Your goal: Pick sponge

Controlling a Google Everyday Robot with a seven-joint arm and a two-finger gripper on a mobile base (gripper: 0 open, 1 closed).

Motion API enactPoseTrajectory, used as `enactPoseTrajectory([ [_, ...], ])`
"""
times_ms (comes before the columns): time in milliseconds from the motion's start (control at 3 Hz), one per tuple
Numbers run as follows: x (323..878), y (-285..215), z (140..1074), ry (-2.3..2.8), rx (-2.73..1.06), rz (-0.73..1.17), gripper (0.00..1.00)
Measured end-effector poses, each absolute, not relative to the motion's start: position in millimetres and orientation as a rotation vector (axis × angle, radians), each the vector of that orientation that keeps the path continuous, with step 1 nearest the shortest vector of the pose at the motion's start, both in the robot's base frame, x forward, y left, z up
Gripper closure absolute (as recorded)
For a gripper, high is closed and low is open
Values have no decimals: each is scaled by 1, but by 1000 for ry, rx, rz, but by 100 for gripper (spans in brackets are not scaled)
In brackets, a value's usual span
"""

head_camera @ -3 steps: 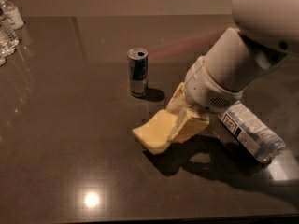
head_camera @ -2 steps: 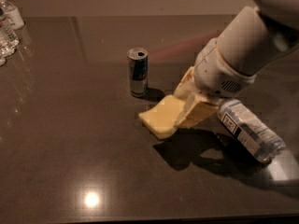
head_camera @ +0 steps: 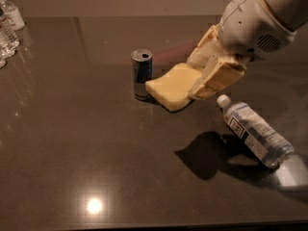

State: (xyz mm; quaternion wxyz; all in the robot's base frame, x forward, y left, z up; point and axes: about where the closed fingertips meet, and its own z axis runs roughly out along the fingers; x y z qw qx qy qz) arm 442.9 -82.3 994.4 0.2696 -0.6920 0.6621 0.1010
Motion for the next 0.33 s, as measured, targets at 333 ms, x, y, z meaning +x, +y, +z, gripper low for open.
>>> enactPoseTrajectory([
  [333,443,-82,994,1784,-1865,272,100],
])
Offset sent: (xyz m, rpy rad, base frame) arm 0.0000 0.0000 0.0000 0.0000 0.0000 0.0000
